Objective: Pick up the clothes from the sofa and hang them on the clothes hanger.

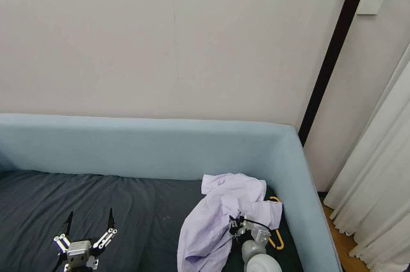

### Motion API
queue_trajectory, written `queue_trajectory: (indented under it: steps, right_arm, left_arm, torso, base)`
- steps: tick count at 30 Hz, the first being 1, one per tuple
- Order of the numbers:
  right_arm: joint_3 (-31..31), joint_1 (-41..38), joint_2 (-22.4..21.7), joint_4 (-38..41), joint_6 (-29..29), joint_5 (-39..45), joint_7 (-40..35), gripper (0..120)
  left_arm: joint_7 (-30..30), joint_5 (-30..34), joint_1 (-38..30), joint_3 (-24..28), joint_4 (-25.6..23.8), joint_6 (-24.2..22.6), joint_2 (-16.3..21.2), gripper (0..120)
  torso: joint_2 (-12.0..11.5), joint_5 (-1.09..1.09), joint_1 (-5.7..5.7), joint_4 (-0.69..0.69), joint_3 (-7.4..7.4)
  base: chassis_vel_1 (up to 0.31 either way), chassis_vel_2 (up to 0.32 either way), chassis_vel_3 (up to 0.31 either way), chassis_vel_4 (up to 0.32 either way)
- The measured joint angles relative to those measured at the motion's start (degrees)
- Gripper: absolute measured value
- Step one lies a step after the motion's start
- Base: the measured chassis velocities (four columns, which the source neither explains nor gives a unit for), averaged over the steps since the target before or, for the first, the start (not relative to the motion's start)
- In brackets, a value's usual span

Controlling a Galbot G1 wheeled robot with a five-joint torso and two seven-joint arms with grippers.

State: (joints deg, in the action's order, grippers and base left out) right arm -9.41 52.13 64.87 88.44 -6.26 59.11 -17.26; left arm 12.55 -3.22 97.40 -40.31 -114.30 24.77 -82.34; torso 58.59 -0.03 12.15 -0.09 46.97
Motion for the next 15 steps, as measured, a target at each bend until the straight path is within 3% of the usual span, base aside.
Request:
queue_trajectory:
  steps: [5, 12, 15]
  right_arm:
    - [2.5, -6.8, -2.5, 7.6, -3.6, 3.0, 9.6, 0]
    - [4.2, -19.1, -5.1, 12.9, -3.9, 9.5, 14.6, 0]
    - [3.8, -28.3, -7.1, 12.7, -3.3, 14.0, 15.2, 0]
  left_arm:
    - [0.1, 0.1, 0.1, -0.1, -0.7, 0.0, -0.2, 100]
    - [0.3, 0.2, 0.4, -0.4, -1.6, 0.0, -0.5, 100]
    - [0.4, 0.3, 0.6, -0.8, -2.1, 0.0, -0.6, 100]
  torso:
    - [0.0, 0.00, 0.00, 0.02, -0.01]
    - [0.0, 0.01, 0.01, 0.04, 0.01]
    - [0.0, -0.03, 0.00, 0.02, -0.01]
  base:
    - [0.000, 0.000, 0.000, 0.000]
    - [0.000, 0.000, 0.000, 0.000]
    - [0.000, 0.000, 0.000, 0.000]
